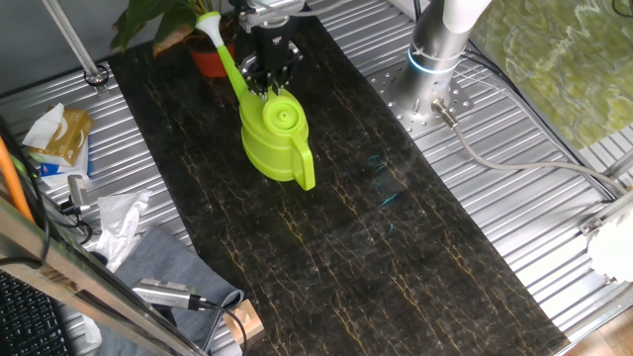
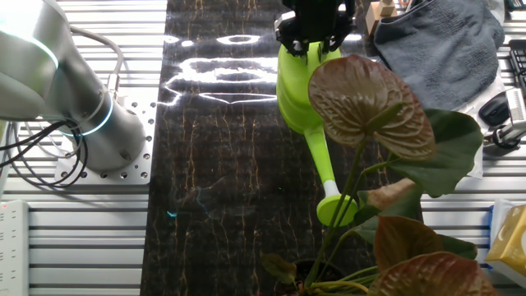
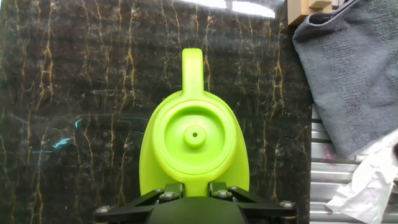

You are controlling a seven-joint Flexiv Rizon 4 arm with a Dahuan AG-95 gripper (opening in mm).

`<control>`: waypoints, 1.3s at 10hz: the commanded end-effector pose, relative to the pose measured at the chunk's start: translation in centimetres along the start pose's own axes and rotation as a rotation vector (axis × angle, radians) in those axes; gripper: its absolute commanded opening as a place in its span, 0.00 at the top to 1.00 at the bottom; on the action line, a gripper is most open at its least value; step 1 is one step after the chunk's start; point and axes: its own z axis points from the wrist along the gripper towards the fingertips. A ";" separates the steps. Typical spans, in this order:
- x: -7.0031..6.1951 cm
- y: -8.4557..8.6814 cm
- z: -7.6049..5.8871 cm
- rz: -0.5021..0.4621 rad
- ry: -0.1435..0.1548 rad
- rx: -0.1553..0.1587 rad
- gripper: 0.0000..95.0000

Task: Water the plant

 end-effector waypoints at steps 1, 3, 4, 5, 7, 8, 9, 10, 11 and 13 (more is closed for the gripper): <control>0.1 0.0 -0.1 -0.004 0.000 0.001 1.00; 0.4 0.2 -0.2 -0.009 -0.004 0.002 1.00; 0.5 0.3 -0.3 -0.011 -0.004 0.002 1.00; 0.6 0.4 -0.3 -0.014 -0.005 0.003 1.00; 0.9 0.7 -0.4 -0.014 -0.009 0.003 1.00; 1.0 0.9 -0.4 -0.015 -0.009 0.004 1.00; 1.1 1.0 -0.4 -0.016 -0.009 0.005 1.00; 1.2 1.1 -0.4 -0.017 -0.009 0.006 1.00; 1.2 1.1 -0.5 -0.018 -0.011 0.006 1.00; 1.3 1.1 -0.5 -0.019 -0.014 0.007 1.00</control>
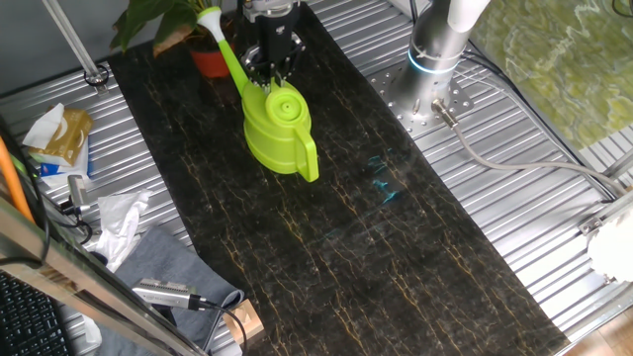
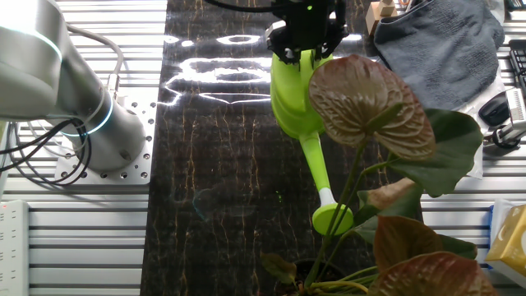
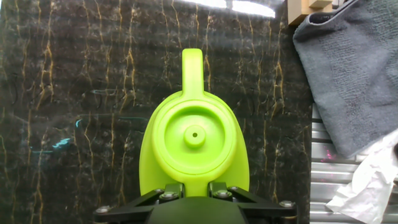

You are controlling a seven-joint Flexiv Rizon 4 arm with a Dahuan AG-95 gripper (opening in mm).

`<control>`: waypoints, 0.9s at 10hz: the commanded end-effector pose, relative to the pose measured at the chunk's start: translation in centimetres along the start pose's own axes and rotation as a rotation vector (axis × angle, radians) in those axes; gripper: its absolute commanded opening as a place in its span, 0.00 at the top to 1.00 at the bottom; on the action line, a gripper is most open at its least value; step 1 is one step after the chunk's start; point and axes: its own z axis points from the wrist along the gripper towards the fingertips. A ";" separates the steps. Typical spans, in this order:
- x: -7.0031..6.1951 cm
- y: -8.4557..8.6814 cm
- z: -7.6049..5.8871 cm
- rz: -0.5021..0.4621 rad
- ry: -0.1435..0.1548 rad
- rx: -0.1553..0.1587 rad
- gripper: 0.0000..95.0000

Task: Water the plant

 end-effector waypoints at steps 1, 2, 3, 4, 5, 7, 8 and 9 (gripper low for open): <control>0.0 0.0 -0.1 0.001 -0.002 0.000 1.00; 0.0 0.0 -0.1 0.005 -0.004 0.001 1.00; 0.0 0.0 -0.1 0.005 -0.008 0.001 1.00; 0.0 0.0 -0.1 0.005 -0.013 0.002 1.00; 0.1 0.0 -0.1 0.003 -0.018 0.004 1.00; 0.2 0.0 -0.2 0.001 -0.029 0.006 1.00; 0.3 0.1 -0.2 0.000 -0.031 0.007 1.00; 0.4 0.1 -0.2 0.000 -0.030 0.007 1.00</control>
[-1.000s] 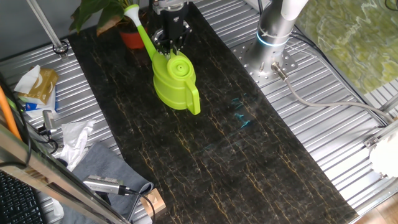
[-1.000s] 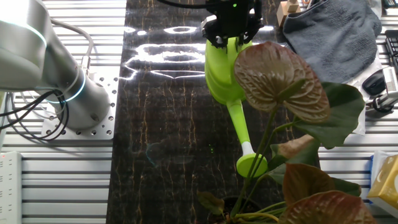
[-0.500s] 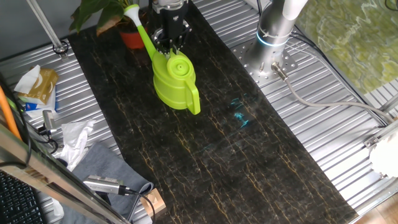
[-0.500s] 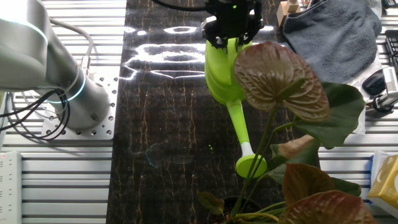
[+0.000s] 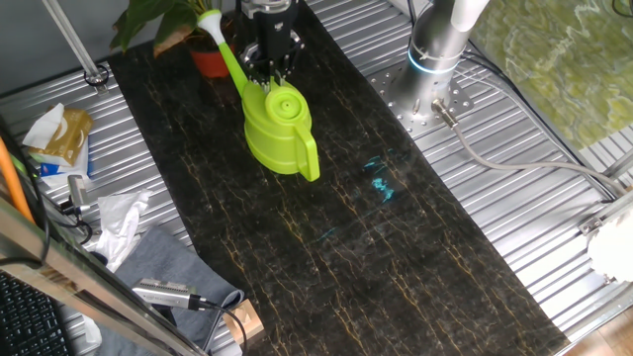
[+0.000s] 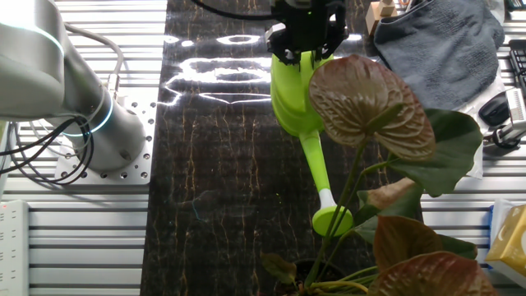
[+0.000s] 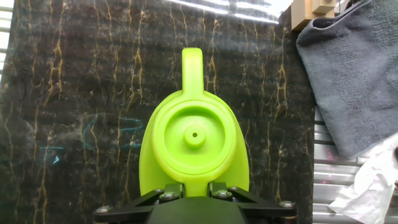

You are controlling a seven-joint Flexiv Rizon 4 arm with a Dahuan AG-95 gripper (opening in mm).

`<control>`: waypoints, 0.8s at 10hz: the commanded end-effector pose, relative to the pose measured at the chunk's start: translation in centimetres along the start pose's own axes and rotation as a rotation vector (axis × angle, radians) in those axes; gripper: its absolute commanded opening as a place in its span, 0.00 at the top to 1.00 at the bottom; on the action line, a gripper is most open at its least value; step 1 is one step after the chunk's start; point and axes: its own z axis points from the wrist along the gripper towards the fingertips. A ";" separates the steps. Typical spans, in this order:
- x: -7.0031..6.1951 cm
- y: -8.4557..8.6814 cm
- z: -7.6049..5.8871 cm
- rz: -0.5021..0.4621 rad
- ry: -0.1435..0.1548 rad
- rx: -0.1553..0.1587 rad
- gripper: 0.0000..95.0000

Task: Water the plant

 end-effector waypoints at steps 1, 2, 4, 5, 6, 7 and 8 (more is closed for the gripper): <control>0.1 0.0 -0.1 -0.001 0.000 0.000 1.00; 0.2 0.1 -0.1 -0.002 -0.001 0.000 1.00; 0.3 0.1 -0.2 -0.004 -0.008 0.000 1.00; 0.3 0.1 -0.2 -0.004 -0.010 0.001 1.00; 0.3 0.1 -0.2 -0.005 -0.011 0.001 1.00; 0.4 0.2 -0.2 -0.006 -0.014 0.002 1.00; 0.4 0.2 -0.2 -0.007 -0.018 0.002 1.00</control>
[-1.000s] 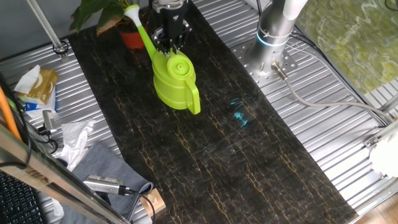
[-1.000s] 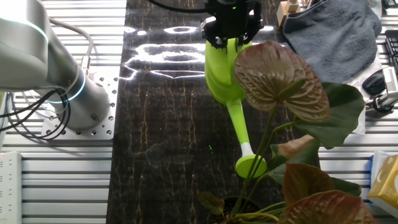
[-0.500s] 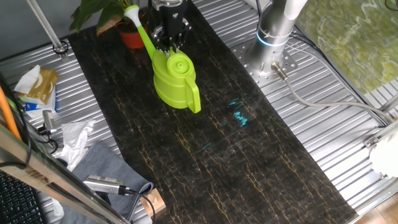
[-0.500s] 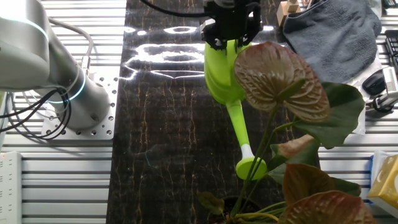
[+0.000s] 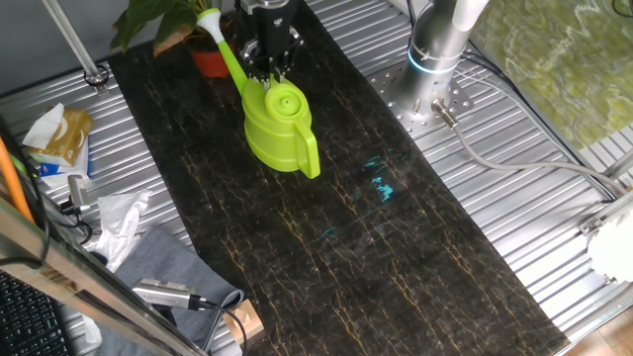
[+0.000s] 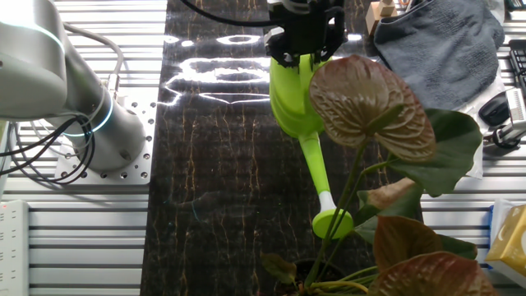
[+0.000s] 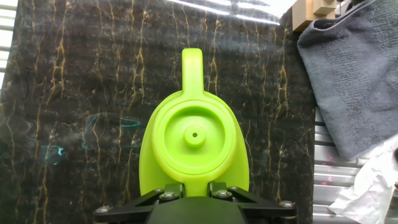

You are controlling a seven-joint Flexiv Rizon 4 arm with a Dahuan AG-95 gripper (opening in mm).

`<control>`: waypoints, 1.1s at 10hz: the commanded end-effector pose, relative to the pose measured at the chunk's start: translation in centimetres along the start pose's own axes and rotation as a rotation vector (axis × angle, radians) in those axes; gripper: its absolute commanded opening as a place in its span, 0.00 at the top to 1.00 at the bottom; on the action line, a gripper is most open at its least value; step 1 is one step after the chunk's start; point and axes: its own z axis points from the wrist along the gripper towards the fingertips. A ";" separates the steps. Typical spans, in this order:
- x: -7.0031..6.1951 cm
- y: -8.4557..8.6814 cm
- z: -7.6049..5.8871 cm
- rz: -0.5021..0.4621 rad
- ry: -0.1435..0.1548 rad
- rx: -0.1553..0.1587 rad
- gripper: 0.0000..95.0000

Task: Water the plant

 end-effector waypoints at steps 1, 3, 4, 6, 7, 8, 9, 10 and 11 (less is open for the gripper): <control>0.0 0.0 -0.1 -0.003 -0.007 0.001 1.00; 0.2 0.0 -0.2 -0.006 -0.012 0.001 1.00; 0.2 0.1 -0.2 -0.006 -0.016 0.001 1.00; 0.4 0.2 -0.4 -0.009 -0.022 0.002 1.00; 0.4 0.2 -0.4 -0.012 -0.028 0.002 1.00; 0.5 0.3 -0.5 -0.013 -0.030 0.002 1.00; 0.6 0.3 -0.5 -0.013 -0.031 0.003 1.00; 0.6 0.4 -0.6 -0.013 -0.031 0.002 1.00; 0.7 0.4 -0.6 -0.012 -0.033 0.002 1.00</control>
